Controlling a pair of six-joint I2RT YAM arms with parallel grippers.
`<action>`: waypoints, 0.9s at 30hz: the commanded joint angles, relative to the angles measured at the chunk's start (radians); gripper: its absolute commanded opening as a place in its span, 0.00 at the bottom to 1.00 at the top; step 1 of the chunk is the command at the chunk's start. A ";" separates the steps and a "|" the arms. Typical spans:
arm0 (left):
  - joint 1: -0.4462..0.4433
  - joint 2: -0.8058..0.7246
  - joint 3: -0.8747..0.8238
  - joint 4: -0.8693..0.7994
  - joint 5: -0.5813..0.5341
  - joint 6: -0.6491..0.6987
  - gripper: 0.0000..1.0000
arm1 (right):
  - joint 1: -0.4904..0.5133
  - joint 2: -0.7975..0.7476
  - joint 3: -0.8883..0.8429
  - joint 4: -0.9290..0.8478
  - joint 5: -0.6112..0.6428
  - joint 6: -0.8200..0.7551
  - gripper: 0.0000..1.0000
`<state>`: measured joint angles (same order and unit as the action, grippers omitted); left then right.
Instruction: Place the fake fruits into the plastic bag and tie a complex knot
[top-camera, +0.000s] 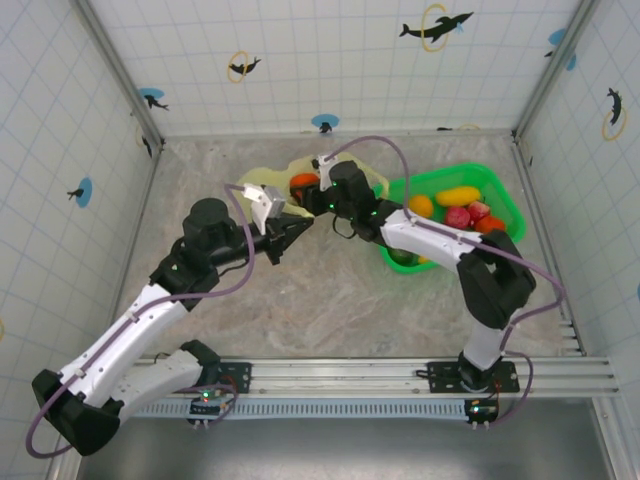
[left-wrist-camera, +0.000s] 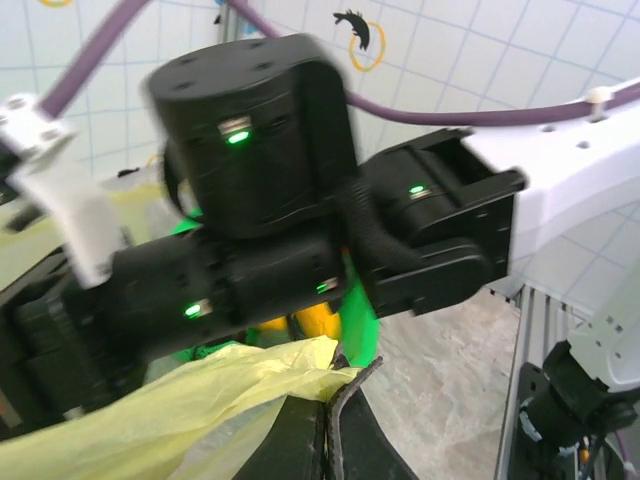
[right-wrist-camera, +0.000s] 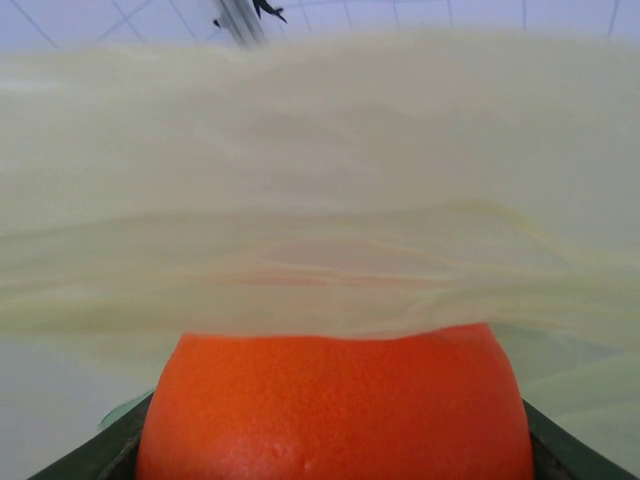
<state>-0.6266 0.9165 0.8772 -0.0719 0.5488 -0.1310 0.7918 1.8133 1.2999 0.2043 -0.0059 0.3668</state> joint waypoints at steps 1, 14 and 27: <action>0.010 0.001 -0.010 0.020 0.028 0.014 0.00 | 0.007 0.110 0.080 -0.027 0.093 0.045 0.61; 0.041 -0.035 -0.039 0.015 -0.167 -0.020 0.00 | -0.029 0.005 -0.029 -0.025 0.075 0.050 0.92; 0.047 -0.147 -0.193 0.012 -0.097 -0.077 0.00 | -0.076 -0.174 -0.209 -0.059 0.075 0.013 0.85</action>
<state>-0.5877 0.7666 0.7071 -0.0731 0.4587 -0.1696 0.7013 1.6558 1.0912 0.1452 0.1848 0.4244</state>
